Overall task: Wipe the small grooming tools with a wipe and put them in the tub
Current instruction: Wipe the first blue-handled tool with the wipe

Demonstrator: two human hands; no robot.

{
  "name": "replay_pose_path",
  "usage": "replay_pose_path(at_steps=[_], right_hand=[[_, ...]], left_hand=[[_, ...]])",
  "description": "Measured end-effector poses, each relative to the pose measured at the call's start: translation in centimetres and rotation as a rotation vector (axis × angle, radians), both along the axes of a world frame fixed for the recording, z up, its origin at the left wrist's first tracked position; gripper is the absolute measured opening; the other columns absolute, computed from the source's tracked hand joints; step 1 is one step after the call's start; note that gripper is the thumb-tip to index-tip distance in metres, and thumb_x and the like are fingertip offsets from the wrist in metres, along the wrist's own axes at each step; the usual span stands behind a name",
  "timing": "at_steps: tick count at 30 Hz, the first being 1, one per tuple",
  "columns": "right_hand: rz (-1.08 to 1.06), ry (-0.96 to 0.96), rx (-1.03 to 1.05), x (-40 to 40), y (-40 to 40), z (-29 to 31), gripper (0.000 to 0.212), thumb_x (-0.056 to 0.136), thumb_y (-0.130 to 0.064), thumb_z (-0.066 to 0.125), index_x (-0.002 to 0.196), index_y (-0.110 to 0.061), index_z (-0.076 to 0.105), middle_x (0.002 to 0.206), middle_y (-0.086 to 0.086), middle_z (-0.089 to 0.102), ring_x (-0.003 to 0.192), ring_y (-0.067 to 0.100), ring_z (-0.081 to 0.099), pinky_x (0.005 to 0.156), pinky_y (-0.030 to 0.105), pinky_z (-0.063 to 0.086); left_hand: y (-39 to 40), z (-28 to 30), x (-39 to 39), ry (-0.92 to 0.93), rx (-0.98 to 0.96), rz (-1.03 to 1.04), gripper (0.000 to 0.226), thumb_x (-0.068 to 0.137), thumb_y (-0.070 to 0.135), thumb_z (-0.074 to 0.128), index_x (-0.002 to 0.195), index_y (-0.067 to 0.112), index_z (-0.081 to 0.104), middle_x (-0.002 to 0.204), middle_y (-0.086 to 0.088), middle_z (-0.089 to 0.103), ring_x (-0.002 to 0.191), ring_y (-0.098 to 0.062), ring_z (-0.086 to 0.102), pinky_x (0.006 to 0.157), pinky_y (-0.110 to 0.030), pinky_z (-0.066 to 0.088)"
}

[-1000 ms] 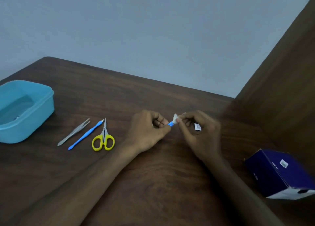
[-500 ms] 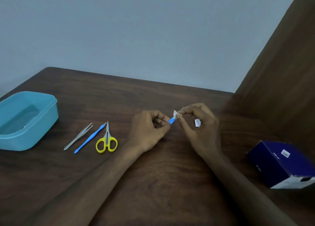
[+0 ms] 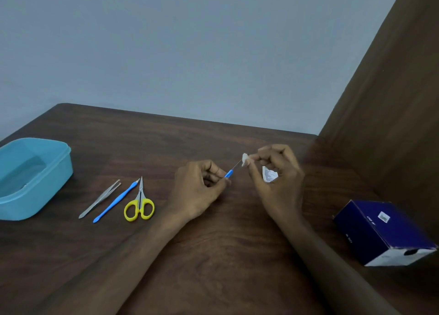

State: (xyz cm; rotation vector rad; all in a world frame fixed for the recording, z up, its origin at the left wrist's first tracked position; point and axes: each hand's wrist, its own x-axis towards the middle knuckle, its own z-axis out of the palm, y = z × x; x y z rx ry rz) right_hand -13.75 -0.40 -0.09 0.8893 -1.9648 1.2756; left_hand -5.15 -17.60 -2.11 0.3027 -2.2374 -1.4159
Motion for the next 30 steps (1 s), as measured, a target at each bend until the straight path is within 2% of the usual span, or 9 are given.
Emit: replay_pose_path(at_steps=[2, 5, 9, 12, 16, 18, 20, 23, 30], right_hand=[[0.058, -0.015, 0.09, 0.5, -0.1, -0.4, 0.007, 0.088, -0.021, 0.087, 0.088, -0.021, 0.08, 0.111, 0.002, 0.063, 0.101, 0.01, 0.068, 0.083, 0.018, 0.05], [0.076, -0.099, 0.124, 0.1, -0.4, -0.8, 0.008, 0.085, -0.026, 0.088, 0.087, -0.027, 0.08, 0.115, -0.001, 0.062, 0.101, 0.008, 0.067, 0.076, 0.016, 0.048], [-0.029, -0.318, -0.103, -1.5, -0.4, -0.2, 0.011, 0.086, -0.03, 0.089, 0.083, -0.028, 0.078, 0.1, -0.008, 0.07, 0.081, 0.004, 0.073, 0.067, 0.03, 0.056], [-0.069, -0.302, -0.138, -1.5, 0.0, -0.1, 0.012, 0.089, -0.025, 0.087, 0.083, -0.03, 0.077, 0.096, -0.01, 0.071, 0.078, 0.009, 0.074, 0.069, 0.038, 0.061], [0.023, -0.09, 0.028, 0.1, 0.0, -0.1, 0.009, 0.089, -0.022, 0.086, 0.086, -0.025, 0.079, 0.103, -0.007, 0.067, 0.095, 0.009, 0.069, 0.077, 0.018, 0.05], [0.049, -0.178, 0.139, 0.2, -0.5, -1.0, 0.009, 0.087, -0.028, 0.087, 0.087, -0.031, 0.079, 0.116, -0.01, 0.063, 0.1, 0.006, 0.07, 0.077, 0.016, 0.051], [0.096, -0.407, 0.057, -0.2, -1.0, -1.3, 0.009, 0.085, -0.027, 0.088, 0.086, -0.03, 0.08, 0.121, -0.01, 0.066, 0.091, 0.006, 0.076, 0.079, 0.028, 0.061], [0.142, -0.575, -0.069, -1.3, -0.9, -1.1, 0.008, 0.086, -0.016, 0.087, 0.086, -0.018, 0.08, 0.1, -0.004, 0.081, 0.086, 0.015, 0.08, 0.088, 0.051, 0.065], [0.147, -0.572, -0.193, -1.4, -0.7, -0.9, 0.011, 0.087, -0.017, 0.087, 0.087, -0.015, 0.077, 0.089, 0.001, 0.082, 0.086, 0.021, 0.081, 0.087, 0.056, 0.064]], left_hand=[[0.1, 0.1, 0.1, 0.033, -0.018, -0.011, 0.009, 0.087, 0.018, 0.087, 0.082, 0.02, 0.08, 0.072, 0.005, 0.078, 0.055, -0.001, 0.067, 0.051, -0.013, 0.048], [0.2, 0.1, 0.2, 0.067, -0.02, -0.041, 0.013, 0.087, 0.016, 0.088, 0.079, 0.02, 0.079, 0.067, 0.008, 0.076, 0.053, 0.002, 0.064, 0.051, -0.012, 0.045], [0.1, 0.0, 0.2, 0.062, -0.009, -0.026, 0.015, 0.086, 0.016, 0.089, 0.076, 0.022, 0.079, 0.069, 0.011, 0.076, 0.049, 0.005, 0.059, 0.05, -0.01, 0.043], [0.1, 0.0, 0.1, 0.059, -0.002, 0.001, 0.014, 0.084, 0.018, 0.09, 0.076, 0.023, 0.08, 0.07, 0.011, 0.077, 0.05, 0.002, 0.062, 0.049, -0.015, 0.048], [0.1, 0.2, 0.4, 0.063, 0.043, 0.002, 0.013, 0.08, 0.015, 0.094, 0.077, 0.015, 0.081, 0.065, 0.004, 0.076, 0.044, -0.004, 0.062, 0.044, -0.019, 0.049], [0.0, 0.3, 0.5, 0.068, 0.051, 0.001, 0.014, 0.078, 0.015, 0.095, 0.075, 0.015, 0.081, 0.065, 0.004, 0.076, 0.043, -0.005, 0.061, 0.045, -0.018, 0.048], [-0.1, 0.3, 0.5, 0.069, 0.07, 0.007, 0.016, 0.076, 0.017, 0.097, 0.074, 0.016, 0.081, 0.066, 0.001, 0.077, 0.045, -0.007, 0.061, 0.047, -0.02, 0.049], [-0.1, 0.2, 0.5, 0.054, 0.105, -0.019, 0.016, 0.074, 0.017, 0.098, 0.075, 0.016, 0.082, 0.069, 0.001, 0.078, 0.051, -0.007, 0.063, 0.049, -0.021, 0.052], [-0.1, 0.2, 0.2, 0.049, 0.112, -0.045, 0.024, 0.079, 0.023, 0.095, 0.091, 0.022, 0.074, 0.073, 0.005, 0.078, 0.054, -0.001, 0.06, 0.054, -0.017, 0.05]])
